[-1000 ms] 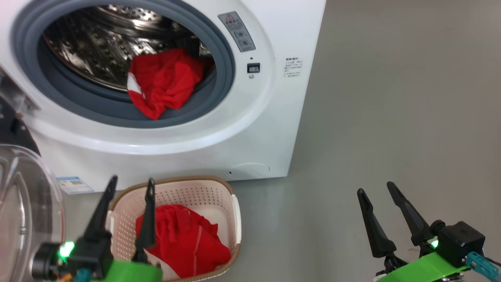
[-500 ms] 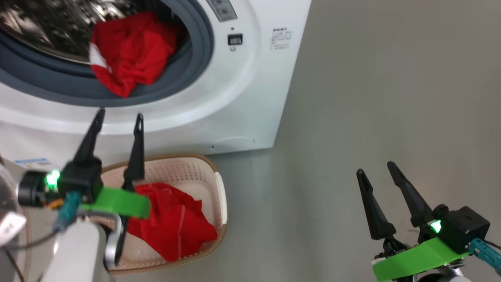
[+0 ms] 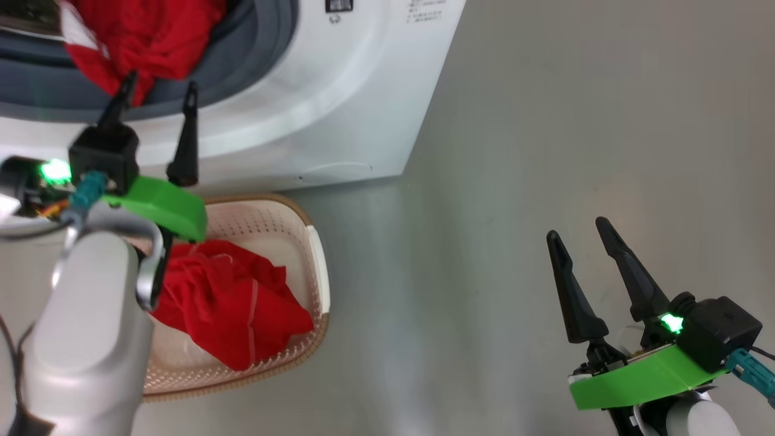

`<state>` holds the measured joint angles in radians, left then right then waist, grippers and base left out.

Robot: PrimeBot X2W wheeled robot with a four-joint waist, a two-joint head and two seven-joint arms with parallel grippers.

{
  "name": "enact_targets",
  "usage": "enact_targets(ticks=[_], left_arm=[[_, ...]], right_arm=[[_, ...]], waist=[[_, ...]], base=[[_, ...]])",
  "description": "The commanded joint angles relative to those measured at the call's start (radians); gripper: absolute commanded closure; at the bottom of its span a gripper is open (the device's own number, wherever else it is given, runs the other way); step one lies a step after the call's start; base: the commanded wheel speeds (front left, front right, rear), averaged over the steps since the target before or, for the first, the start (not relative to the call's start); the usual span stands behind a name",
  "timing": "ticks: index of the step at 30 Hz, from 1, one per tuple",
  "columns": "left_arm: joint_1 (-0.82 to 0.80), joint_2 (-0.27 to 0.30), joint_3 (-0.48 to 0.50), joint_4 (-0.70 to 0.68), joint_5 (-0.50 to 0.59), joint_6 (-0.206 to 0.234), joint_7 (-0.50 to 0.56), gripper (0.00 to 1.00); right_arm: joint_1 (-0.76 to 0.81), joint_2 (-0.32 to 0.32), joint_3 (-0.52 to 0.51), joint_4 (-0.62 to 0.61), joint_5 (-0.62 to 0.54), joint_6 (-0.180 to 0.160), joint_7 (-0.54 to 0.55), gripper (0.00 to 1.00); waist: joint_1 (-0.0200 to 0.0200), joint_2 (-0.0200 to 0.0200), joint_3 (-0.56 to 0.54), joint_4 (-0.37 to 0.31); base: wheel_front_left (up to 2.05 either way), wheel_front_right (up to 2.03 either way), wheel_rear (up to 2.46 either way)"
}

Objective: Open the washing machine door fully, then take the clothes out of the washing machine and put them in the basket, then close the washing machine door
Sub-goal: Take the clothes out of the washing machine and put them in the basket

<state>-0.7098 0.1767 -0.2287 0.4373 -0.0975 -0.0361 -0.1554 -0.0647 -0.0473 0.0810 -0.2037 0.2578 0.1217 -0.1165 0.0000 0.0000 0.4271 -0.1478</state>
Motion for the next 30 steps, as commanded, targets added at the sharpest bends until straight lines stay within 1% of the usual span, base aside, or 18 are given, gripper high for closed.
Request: enact_targets(ticks=[1,12,23,30], left_arm=[[-0.045,0.041,0.024,0.008,0.012,-0.003,-0.002,0.00],[-0.207,0.073,0.003,0.198,0.032,-0.017,-0.027,0.00],[-0.354,0.085,-0.030,0.351,0.054,-0.018,-0.043,0.00],[-0.416,0.091,-0.045,0.440,0.059,-0.016,-0.045,0.00]], right_arm=[[-0.019,-0.003,0.025,-0.021,0.006,0.009,-0.009,0.00],[-0.047,-0.003,0.028,-0.015,0.006,0.009,-0.025,0.00],[-0.066,-0.003,0.041,-0.009,0.005,0.009,-0.033,0.00],[-0.074,-0.003,0.046,-0.006,0.007,0.009,-0.038,0.00]], waist=[[0.0000,0.0000,0.041,-0.015],[0.0000,0.0000,0.110,-0.024],[0.0000,0.0000,0.151,-0.036],[0.0000,0.0000,0.170,-0.046]], base=[[0.00,0.00,0.00],[0.00,0.00,0.00],[0.00,0.00,0.00],[0.00,0.00,0.00]])
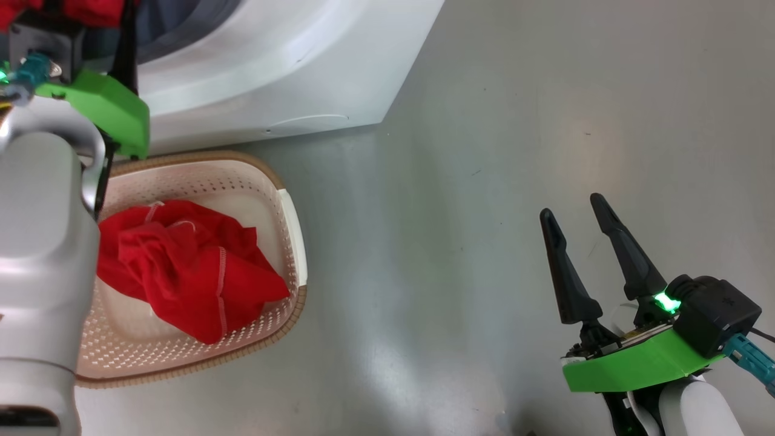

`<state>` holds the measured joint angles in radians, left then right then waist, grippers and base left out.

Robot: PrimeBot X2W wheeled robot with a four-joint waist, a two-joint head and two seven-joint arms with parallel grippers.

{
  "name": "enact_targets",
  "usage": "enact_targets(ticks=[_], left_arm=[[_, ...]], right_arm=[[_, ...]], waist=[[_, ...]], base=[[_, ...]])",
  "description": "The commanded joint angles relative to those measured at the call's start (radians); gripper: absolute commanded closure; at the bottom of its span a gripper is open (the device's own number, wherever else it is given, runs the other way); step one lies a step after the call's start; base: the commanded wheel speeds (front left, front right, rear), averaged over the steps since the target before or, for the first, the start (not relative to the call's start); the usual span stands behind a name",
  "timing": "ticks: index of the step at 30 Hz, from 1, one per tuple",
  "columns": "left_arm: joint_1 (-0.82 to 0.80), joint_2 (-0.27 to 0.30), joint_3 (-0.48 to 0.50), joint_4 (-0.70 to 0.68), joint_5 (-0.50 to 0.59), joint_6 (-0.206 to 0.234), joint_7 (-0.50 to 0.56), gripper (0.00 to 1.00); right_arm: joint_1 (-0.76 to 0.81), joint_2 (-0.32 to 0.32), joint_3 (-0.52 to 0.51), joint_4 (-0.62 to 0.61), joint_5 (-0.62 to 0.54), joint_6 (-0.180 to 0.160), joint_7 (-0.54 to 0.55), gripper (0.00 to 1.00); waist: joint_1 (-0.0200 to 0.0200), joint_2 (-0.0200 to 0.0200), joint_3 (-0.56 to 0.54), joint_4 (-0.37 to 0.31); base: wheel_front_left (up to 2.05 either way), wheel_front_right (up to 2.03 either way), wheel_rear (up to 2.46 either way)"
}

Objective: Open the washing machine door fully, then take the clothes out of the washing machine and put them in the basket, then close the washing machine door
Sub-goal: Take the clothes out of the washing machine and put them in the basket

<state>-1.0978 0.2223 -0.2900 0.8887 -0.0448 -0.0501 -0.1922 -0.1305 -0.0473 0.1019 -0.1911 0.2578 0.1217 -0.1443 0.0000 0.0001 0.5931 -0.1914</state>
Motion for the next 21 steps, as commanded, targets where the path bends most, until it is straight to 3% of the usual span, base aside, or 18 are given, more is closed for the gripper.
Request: enact_targets(ticks=[1,6,7,8,9,11,13,21], left_arm=[[-0.037,0.046,0.014,0.000,0.007,-0.002,-0.010,0.00],[-0.065,0.046,0.003,0.041,0.010,-0.001,-0.019,0.00],[-0.069,0.045,0.001,0.052,0.010,-0.002,-0.020,0.16],[-0.072,0.045,-0.004,0.063,0.012,-0.001,-0.022,0.42],[-0.074,0.044,-0.006,0.073,0.012,0.001,-0.024,0.56],[-0.075,0.042,-0.008,0.091,0.008,0.000,-0.030,0.71],[-0.078,0.040,-0.010,0.100,0.005,0.000,-0.040,0.97],[-0.069,0.037,-0.019,0.097,-0.006,0.003,-0.064,1.00]], right_arm=[[-0.010,-0.003,0.025,-0.017,0.007,0.009,-0.011,0.00],[-0.013,-0.003,0.026,-0.013,0.008,0.009,-0.013,0.00],[-0.014,-0.003,0.026,-0.012,0.008,0.009,-0.014,0.00],[-0.015,-0.003,0.027,-0.011,0.007,0.009,-0.014,0.00],[-0.016,-0.003,0.028,-0.009,0.008,0.009,-0.014,0.00],[-0.019,-0.003,0.028,-0.007,0.008,0.009,-0.015,0.00],[-0.021,-0.003,0.027,-0.006,0.009,0.009,-0.018,0.00],[-0.025,-0.003,0.020,0.000,0.009,0.009,-0.021,0.00]], waist=[[0.0000,-0.0001,0.006,-0.004],[0.0000,-0.0001,0.010,-0.005],[0.0000,-0.0001,0.010,-0.005],[0.0000,-0.0001,0.010,-0.005],[0.0000,-0.0001,0.010,-0.005],[0.0000,-0.0001,0.010,-0.005],[0.0000,-0.0001,0.010,-0.004],[0.0000,-0.0001,0.006,0.010]], base=[[0.00,0.00,0.00],[0.00,0.00,0.00],[0.00,0.00,0.00],[0.00,0.00,0.00],[0.00,0.00,0.00],[0.00,0.00,0.00],[0.00,0.00,0.00],[0.00,0.00,0.00]])
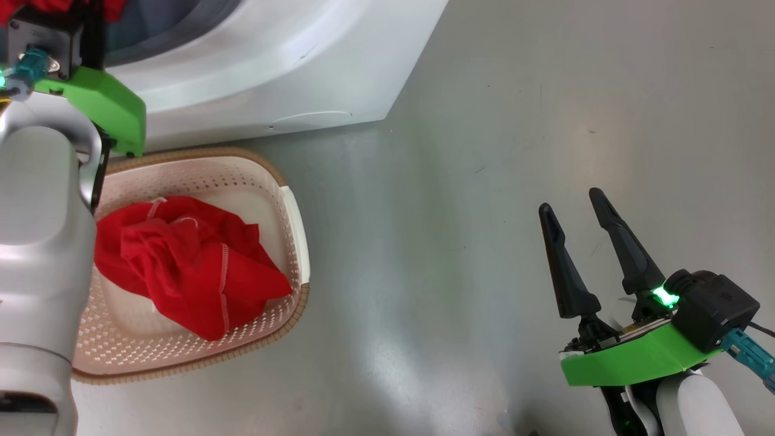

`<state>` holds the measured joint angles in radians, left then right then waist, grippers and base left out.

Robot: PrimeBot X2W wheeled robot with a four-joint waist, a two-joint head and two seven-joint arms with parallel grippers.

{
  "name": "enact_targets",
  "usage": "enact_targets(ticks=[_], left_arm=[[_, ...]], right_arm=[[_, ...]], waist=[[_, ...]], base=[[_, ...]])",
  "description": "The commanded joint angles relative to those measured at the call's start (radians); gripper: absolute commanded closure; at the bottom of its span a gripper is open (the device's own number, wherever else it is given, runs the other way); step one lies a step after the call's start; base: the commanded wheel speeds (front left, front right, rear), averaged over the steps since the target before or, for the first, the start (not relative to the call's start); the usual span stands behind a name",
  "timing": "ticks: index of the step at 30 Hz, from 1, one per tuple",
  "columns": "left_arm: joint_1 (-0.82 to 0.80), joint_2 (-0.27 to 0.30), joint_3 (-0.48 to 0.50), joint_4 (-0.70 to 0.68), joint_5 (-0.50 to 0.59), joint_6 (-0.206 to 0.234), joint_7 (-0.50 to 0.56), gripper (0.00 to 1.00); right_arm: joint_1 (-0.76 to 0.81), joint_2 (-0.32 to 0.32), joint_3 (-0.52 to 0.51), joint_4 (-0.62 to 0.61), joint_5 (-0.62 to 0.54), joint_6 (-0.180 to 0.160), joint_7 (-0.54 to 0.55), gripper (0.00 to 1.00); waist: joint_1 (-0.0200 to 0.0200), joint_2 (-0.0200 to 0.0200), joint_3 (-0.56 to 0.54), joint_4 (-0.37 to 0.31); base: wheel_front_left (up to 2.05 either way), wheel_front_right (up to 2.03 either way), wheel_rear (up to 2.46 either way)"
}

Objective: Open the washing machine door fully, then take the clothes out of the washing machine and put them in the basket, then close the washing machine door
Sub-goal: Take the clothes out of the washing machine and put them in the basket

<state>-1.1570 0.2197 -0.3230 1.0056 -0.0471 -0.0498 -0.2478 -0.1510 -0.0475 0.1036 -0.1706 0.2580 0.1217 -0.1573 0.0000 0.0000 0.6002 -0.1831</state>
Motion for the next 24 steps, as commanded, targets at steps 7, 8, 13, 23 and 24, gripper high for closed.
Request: enact_targets(ticks=[7,8,13,23,24], left_arm=[[0.047,0.054,0.010,-0.108,-0.015,0.003,-0.013,1.00],[0.061,0.056,0.011,-0.134,-0.018,0.004,-0.013,1.00],[0.147,0.072,0.012,-0.261,-0.026,0.009,-0.014,1.00],[0.339,0.101,0.037,-0.526,-0.065,0.028,-0.014,1.00],[0.361,0.102,0.041,-0.552,-0.072,0.031,-0.014,1.00]], right_arm=[[-0.005,-0.003,0.014,-0.015,0.007,0.009,-0.009,0.00],[-0.005,-0.003,0.013,-0.015,0.007,0.009,-0.009,0.00],[-0.006,-0.003,0.016,-0.011,0.007,0.009,-0.007,0.00],[0.010,-0.003,0.015,-0.007,0.002,0.009,0.004,0.00],[0.013,-0.003,0.015,-0.007,0.001,0.009,0.006,0.00]], waist=[[0.0000,0.0000,-0.016,0.019],[0.0000,0.0000,-0.019,0.023],[0.0000,0.0000,-0.037,0.039],[0.0000,0.0000,-0.085,0.058],[0.0000,0.0000,-0.091,0.060]], base=[[0.00,0.00,0.00],[0.00,0.00,0.00],[0.00,0.00,0.00],[0.00,0.00,0.00],[0.00,0.00,0.00]])
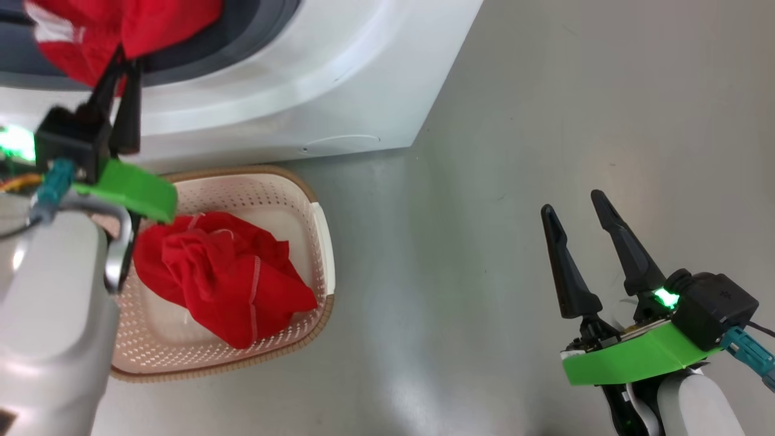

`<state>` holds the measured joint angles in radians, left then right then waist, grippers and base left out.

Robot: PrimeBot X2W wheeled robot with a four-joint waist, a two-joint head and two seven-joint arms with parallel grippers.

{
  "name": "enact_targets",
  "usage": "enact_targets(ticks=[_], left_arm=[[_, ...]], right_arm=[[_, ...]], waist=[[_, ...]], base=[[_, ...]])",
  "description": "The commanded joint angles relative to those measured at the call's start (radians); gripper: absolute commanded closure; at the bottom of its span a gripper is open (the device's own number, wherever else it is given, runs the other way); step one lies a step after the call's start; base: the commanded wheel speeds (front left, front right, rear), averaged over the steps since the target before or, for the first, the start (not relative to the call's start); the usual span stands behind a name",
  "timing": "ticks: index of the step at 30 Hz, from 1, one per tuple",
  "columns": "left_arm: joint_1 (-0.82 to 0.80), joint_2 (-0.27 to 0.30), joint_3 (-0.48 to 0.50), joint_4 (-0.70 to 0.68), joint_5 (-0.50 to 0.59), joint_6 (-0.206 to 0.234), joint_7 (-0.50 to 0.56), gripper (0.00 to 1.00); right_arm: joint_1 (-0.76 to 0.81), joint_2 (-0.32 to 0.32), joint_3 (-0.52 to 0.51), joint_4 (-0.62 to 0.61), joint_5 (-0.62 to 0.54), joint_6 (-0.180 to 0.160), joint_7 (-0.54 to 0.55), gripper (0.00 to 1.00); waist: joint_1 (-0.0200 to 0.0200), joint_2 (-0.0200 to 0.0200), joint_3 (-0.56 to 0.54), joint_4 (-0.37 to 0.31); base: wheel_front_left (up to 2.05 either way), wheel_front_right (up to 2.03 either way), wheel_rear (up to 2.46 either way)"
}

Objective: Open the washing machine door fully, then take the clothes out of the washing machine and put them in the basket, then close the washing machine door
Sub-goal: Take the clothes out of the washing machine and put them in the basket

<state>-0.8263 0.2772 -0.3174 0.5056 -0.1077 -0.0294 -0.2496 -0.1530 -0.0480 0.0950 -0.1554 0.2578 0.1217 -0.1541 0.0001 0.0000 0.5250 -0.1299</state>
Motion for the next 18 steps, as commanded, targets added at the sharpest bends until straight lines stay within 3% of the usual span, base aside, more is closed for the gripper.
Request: enact_targets(ticks=[1,18], left_arm=[[0.052,0.048,0.038,-0.078,-0.015,0.014,-0.012,1.00],[0.371,0.089,0.066,-0.509,-0.052,0.101,0.044,1.00]], right_arm=[[0.017,-0.002,0.024,-0.023,0.001,0.009,0.004,0.00],[0.048,-0.002,0.026,-0.031,-0.005,0.009,0.025,0.00]], waist=[[-0.0001,0.0000,-0.020,0.009],[-0.0001,0.0000,-0.091,0.054]], base=[[0.00,0.00,0.00],[0.00,0.00,0.00]])
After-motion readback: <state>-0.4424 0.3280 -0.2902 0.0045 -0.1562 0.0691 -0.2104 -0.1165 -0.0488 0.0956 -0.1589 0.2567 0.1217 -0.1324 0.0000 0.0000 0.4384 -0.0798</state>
